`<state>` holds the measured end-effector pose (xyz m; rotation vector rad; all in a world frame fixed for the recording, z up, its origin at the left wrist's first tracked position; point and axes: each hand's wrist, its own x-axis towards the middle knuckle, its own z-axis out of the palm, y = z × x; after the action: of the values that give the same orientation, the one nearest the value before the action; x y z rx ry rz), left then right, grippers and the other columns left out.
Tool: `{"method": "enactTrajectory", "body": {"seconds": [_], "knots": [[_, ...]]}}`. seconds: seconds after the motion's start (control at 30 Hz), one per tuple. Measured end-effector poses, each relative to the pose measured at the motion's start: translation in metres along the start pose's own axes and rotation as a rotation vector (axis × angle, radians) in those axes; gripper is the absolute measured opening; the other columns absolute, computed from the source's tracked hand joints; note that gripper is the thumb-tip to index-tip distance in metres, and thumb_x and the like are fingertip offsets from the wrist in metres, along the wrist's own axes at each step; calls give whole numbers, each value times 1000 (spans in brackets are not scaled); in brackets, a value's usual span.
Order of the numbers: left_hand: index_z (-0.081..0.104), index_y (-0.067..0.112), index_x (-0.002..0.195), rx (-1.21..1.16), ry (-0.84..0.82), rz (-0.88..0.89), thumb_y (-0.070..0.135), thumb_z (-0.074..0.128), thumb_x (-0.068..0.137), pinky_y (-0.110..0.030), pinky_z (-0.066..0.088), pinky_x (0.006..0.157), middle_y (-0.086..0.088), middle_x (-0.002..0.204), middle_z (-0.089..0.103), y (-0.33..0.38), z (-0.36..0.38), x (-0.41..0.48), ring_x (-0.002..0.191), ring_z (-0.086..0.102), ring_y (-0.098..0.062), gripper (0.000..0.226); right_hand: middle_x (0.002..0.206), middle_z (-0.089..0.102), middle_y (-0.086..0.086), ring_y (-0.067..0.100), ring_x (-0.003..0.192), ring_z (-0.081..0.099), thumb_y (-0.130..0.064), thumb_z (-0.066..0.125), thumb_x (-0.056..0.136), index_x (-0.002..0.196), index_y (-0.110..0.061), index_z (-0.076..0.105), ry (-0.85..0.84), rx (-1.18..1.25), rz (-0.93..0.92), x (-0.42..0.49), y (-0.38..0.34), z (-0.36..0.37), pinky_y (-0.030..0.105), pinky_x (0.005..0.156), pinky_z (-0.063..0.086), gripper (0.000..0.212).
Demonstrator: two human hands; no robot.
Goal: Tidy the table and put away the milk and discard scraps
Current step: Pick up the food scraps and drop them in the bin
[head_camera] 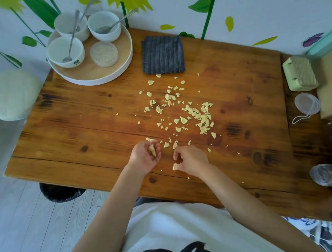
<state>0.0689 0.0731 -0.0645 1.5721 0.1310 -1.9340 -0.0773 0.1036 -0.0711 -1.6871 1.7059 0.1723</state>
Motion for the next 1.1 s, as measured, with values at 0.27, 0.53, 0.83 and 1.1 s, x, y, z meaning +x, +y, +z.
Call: {"method": "enactTrajectory", "body": {"seconds": [0.27,0.53,0.83,1.1], "knots": [[61,5,85,51,-37,-20,12,34,95,-26,46,69,-7,81,58,-8,4,-1,73,54,-15,30,61,50,-10,5,54,42,-31,73,77,76,-20,63,109,527,54,0,0,-6,20,52,33,15],[61,4,86,49,-115,-41,12,33,96,-28,48,68,-9,82,58,-14,17,-2,75,55,-17,30,66,50,-11,6,62,47,-26,66,82,79,-19,61,243,524,130,-1,9,-12,20,55,36,10],[56,7,78,107,-25,-30,11,37,95,-24,43,60,-3,69,50,-18,20,6,63,48,-12,26,89,64,-7,12,86,60,-27,65,85,87,-21,66,87,105,221,-17,20,13,25,68,46,7],[59,3,98,52,-176,-72,20,29,98,-35,46,83,-14,99,61,-23,36,2,92,57,-21,35,66,55,-7,5,61,46,-23,70,79,74,-18,61,154,867,59,-6,10,-24,18,59,38,12]]}}
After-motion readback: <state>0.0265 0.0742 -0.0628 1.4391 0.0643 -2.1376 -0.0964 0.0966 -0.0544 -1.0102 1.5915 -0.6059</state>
